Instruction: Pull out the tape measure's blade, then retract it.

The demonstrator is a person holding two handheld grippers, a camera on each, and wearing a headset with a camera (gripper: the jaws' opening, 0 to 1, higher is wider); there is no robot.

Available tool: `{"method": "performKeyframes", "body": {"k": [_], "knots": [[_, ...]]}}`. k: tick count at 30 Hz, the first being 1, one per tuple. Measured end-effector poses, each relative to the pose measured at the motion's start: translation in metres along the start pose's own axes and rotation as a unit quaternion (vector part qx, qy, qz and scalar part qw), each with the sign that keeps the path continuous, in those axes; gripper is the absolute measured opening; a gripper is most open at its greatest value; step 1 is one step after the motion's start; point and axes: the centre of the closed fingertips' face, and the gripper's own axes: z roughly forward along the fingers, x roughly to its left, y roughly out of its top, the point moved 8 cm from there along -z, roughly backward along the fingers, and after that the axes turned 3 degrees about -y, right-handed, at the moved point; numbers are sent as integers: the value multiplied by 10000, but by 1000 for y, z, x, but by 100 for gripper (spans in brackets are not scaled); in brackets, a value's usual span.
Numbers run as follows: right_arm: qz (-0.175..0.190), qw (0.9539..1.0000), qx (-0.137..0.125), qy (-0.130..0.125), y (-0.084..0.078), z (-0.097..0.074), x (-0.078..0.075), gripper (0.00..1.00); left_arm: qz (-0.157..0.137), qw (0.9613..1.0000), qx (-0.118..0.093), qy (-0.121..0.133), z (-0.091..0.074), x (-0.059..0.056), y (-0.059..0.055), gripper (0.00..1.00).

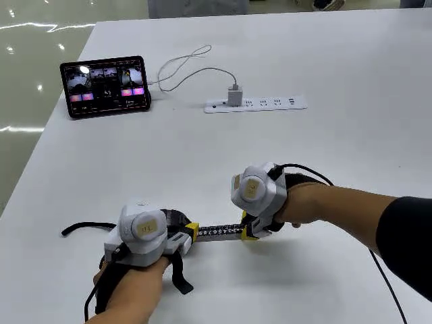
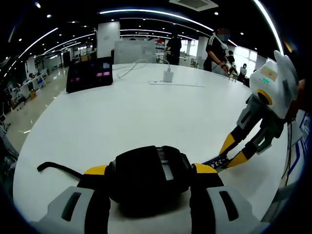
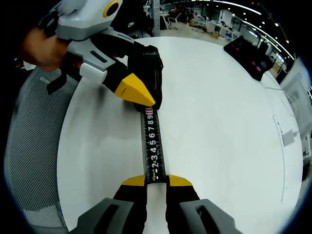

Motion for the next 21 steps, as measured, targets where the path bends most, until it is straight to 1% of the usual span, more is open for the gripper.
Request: {"method": "performKeyframes", "body": {"k": [3,5,7,9,15,19,21], "knots": [[-7,10000,-12,10,1,0,0,10,-2,10000,1,-1,0,0,0,61],[23,10000,-44,28,1,1,-1,10,-23,10000,9,-47,0,1,0,61],[-56,9999,-99,57,1,1,-1,10,12,10000,33,-86,-1,1,0,61],[15,9999,-129,58,1,1,-1,10,14,10000,20,-93,-1,1,0,61],[18,9999,-165,22,3,2,0,10,8,10000,-61,-66,-1,1,0,61],[40,9997,-212,62,3,3,-1,9,-3,10000,-61,-68,-1,1,0,60],[153,9993,-314,118,2,2,-2,9,-6,9999,-75,-76,-1,1,0,60]]}}
